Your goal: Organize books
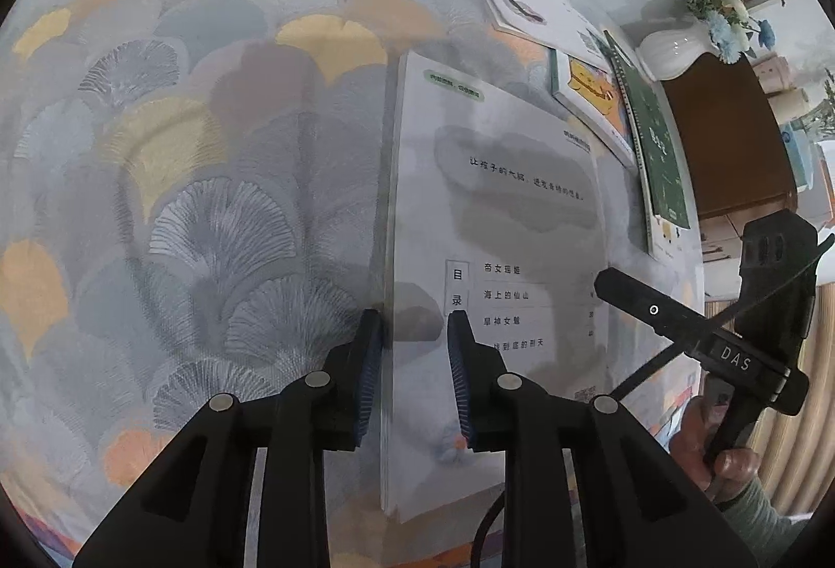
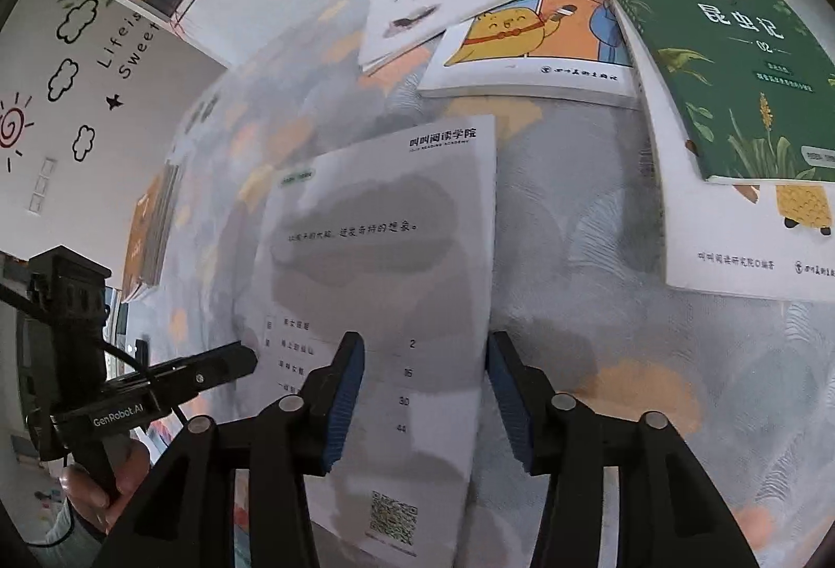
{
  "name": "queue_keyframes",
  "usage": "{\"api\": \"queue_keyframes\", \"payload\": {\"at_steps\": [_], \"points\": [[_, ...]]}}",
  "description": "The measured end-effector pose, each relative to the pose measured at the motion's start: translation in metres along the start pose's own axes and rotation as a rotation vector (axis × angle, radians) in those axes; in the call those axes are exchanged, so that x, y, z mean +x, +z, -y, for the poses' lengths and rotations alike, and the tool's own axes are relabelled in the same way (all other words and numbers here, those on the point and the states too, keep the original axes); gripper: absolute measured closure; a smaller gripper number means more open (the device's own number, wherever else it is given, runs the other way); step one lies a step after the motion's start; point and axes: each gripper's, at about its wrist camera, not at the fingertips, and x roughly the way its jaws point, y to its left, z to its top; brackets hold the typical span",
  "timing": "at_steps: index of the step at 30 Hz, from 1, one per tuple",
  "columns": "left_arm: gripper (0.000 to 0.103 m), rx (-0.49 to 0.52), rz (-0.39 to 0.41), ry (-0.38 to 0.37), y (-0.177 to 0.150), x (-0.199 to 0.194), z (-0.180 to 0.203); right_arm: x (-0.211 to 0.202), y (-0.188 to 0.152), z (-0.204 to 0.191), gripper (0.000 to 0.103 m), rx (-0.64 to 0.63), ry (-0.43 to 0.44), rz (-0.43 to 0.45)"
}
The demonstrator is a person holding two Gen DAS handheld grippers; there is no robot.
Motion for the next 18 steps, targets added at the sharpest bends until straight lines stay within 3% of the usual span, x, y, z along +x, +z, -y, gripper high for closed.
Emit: {"api": "queue_keyframes", "payload": {"at_steps": [3, 6, 10, 13, 18], "points": [[0.081, -0.002, 0.011, -0.017, -0.005, -0.002, -0.003, -0.002, -0.002, 0.000, 0.053, 0.006, 0.016, -0.005], [0.081, -0.013, 0.019, -0.049, -0.006, -0.003, -0.007, -0.013, -0.002, 0.018, 0.053, 0.132, 0.169, -0.011], [0.081, -0.072, 0.012, -0.156, -0.003, -0.007, -0.026, -0.043, 0.000, 0.024, 0.053, 0.239, 0.409, 0.041], [0.081, -0.131, 0.063, -0.163, -0.002, -0.029, -0.046, -0.060, 0.004, 0.004, 0.053, 0.246, 0.518, 0.075], [0.081, -0.177, 0.176, -0.133, -0.007, -0.093, -0.085, -0.068, 0.017, -0.063, 0.053, 0.148, 0.586, 0.094]]}}
